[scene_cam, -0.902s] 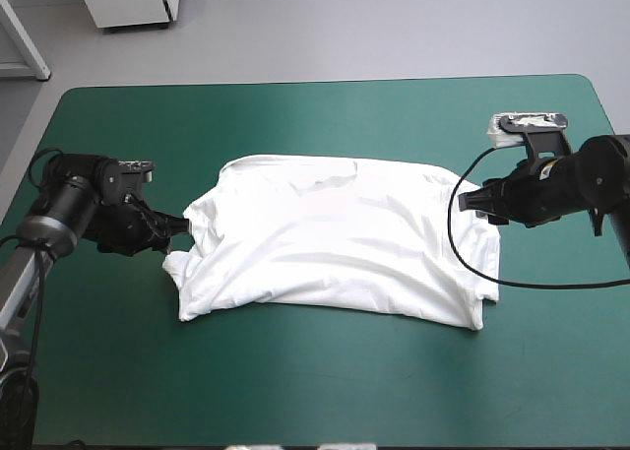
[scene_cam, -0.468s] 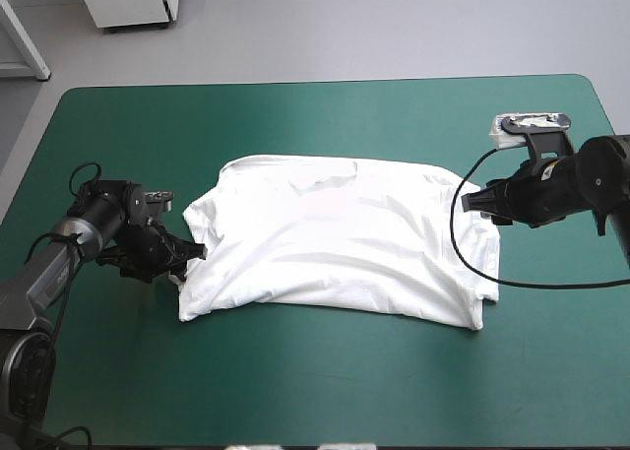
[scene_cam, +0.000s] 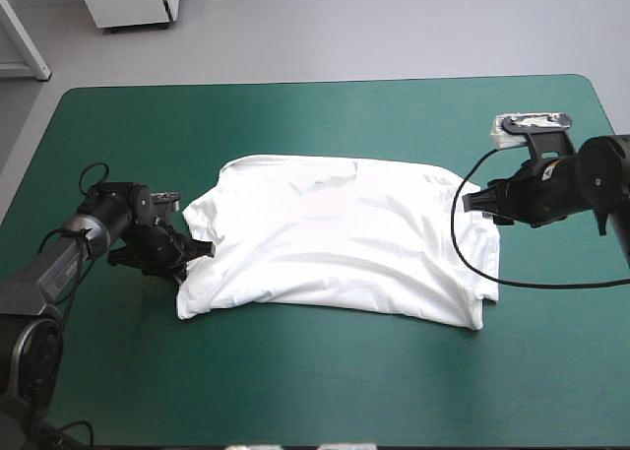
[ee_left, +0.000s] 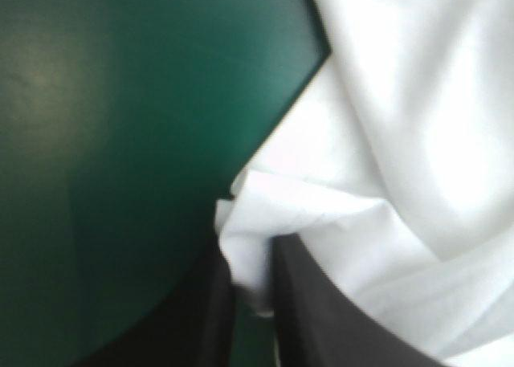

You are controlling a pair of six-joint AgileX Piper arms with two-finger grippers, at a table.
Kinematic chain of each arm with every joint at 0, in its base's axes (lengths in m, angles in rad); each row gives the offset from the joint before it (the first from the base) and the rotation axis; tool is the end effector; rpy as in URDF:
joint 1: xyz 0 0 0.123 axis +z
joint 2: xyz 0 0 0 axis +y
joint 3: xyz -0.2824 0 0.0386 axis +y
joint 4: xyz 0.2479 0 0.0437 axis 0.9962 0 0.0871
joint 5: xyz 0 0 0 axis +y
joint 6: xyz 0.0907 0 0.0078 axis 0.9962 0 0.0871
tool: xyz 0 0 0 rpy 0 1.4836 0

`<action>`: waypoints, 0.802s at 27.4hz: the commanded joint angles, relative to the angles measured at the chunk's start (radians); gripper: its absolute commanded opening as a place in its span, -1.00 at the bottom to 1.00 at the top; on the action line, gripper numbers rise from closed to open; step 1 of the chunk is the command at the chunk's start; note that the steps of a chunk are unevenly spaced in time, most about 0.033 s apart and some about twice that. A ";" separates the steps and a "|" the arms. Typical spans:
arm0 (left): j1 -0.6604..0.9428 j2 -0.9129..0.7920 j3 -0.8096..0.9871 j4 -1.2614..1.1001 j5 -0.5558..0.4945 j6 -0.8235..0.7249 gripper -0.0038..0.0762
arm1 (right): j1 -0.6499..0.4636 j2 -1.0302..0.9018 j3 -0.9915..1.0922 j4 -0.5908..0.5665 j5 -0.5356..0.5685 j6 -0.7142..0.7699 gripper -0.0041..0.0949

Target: Fold the cloth

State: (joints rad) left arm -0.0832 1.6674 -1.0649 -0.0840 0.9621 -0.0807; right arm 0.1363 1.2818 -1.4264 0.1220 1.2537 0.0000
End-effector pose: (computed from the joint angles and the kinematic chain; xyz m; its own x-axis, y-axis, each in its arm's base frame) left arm 0.3016 -0.0314 0.2055 -0.9953 -0.0456 -0.0853 -0.0388 0.9960 -0.0801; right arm 0.2391 0.0434 0.4066 -0.8509 -0.0784 -0.5195 -0.1626 0.9796 0.1184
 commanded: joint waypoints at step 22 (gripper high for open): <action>-0.223 -0.144 -0.111 -0.006 -0.114 -0.009 -0.93 | -0.010 -0.024 -0.031 -0.003 -0.004 0.039 -0.21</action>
State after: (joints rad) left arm -0.2626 1.5604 -1.1442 -0.0720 0.8878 -0.0789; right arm 0.1363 1.2818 -1.4264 0.1220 1.2537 0.0406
